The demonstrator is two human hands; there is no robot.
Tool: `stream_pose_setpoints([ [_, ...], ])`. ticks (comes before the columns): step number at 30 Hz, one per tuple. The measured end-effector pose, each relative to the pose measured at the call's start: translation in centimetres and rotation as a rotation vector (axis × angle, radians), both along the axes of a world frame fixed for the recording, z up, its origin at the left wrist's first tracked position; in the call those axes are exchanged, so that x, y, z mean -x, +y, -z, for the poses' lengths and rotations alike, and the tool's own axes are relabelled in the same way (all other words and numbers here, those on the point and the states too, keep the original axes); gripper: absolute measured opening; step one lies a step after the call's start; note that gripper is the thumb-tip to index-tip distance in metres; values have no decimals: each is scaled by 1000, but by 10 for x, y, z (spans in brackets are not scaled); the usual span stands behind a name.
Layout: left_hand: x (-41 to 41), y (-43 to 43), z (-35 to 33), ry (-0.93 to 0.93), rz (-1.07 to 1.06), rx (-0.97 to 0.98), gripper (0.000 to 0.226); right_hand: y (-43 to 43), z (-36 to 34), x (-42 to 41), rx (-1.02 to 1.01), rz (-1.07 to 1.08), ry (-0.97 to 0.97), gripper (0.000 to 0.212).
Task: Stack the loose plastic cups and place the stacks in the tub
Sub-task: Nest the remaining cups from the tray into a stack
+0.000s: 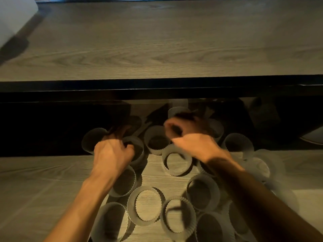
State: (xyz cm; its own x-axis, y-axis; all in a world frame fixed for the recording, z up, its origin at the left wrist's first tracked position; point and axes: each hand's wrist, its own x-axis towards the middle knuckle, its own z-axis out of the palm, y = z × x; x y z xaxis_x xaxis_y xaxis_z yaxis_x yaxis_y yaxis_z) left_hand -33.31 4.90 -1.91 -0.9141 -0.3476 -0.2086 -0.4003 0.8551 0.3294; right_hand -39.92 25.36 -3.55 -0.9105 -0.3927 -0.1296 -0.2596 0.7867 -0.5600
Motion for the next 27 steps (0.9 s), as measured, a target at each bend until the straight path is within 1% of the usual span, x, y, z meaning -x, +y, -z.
stream_pose_setpoints([
  [1,1,1,-2,22,2,-17,24,2,2,10,12,80,148,30],
  [2,2,2,-3,33,7,-28,23,2,1,18,6,155,236,35],
  [3,3,5,-4,50,15,-45,20,2,2,26,-29,208,245,45],
  [4,5,9,-6,75,21,-69,19,2,2,32,-86,221,211,54],
  [5,8,13,-7,108,30,-99,19,1,7,37,-143,208,165,57],
  [6,11,17,-7,133,46,-121,19,1,8,39,-190,187,140,54],
  [7,16,22,-7,155,72,-130,20,2,10,40,-194,169,139,47],
  [9,30,31,-4,205,155,-109,27,5,8,36,-126,152,142,35],
  [11,44,41,-4,206,241,-118,40,10,5,31,-90,146,143,30],
  [13,54,54,-5,176,357,-120,52,18,1,25,-95,138,130,39],
  [15,59,67,-7,145,470,-101,61,25,-4,22,-129,83,111,45],
  [16,61,73,-9,129,503,-91,60,29,-6,22,-145,44,99,45],
  [18,62,81,-9,96,540,-93,44,38,-4,23,-108,-7,89,40],
  [19,61,83,-8,81,543,-103,37,43,-2,23,-65,1,84,36],
  [21,58,87,-5,76,542,-95,28,50,2,26,39,65,101,30],
  [23,54,89,-3,88,540,-47,24,49,2,31,109,195,159,27],
  [25,51,89,-4,78,535,3,28,38,-3,38,131,331,199,33],
  [27,46,90,-7,55,545,52,37,21,-7,48,118,387,97,53],
])
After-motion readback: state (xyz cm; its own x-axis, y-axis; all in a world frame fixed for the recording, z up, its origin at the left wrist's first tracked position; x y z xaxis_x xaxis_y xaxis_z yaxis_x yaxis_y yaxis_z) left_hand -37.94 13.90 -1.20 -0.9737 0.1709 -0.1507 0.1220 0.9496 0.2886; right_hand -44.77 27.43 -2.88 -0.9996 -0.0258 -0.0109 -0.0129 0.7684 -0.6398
